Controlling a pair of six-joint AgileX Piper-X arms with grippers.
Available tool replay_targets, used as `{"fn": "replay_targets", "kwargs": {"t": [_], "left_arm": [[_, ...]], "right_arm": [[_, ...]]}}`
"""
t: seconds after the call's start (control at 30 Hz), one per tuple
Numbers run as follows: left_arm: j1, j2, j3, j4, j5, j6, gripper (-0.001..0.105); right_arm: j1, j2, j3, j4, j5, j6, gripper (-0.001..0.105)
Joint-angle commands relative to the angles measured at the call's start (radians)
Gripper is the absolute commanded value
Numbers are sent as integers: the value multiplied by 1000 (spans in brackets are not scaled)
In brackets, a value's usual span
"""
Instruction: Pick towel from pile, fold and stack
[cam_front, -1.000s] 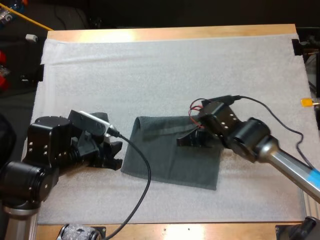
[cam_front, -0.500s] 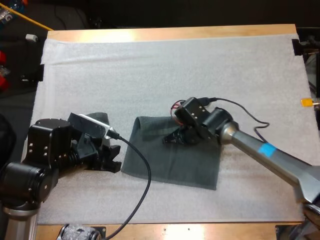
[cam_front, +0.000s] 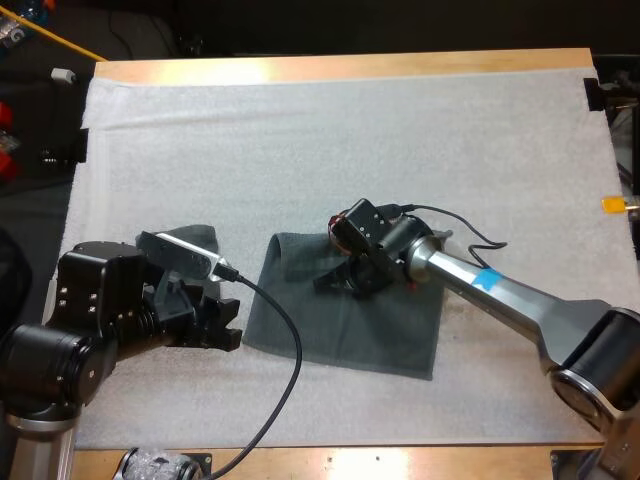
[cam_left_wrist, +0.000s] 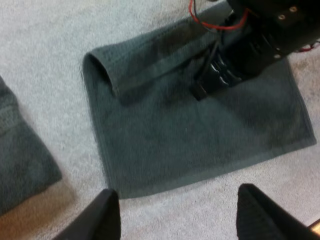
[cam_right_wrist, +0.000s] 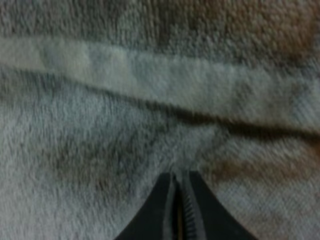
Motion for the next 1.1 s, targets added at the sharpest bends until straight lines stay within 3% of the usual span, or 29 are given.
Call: {"fn": "replay_targets", "kwargs": {"t": [0.0,0.43,0.87,1.07], "left_arm": [[0,-4,0,20,-5,-8,50],[0,-4,0,40,20,-10,50],[-5,-4,0,40,33,-14,50],[-5,-4,0,35,33,-14,50]], "right_arm": [[-2,3,-12,-30,9,-12,0],[-2,109,-86,-72,74,-11,0],[-51,121,-184,-197,337,-11,0],[-75,88,-248,-138,358,-12,0]]}}
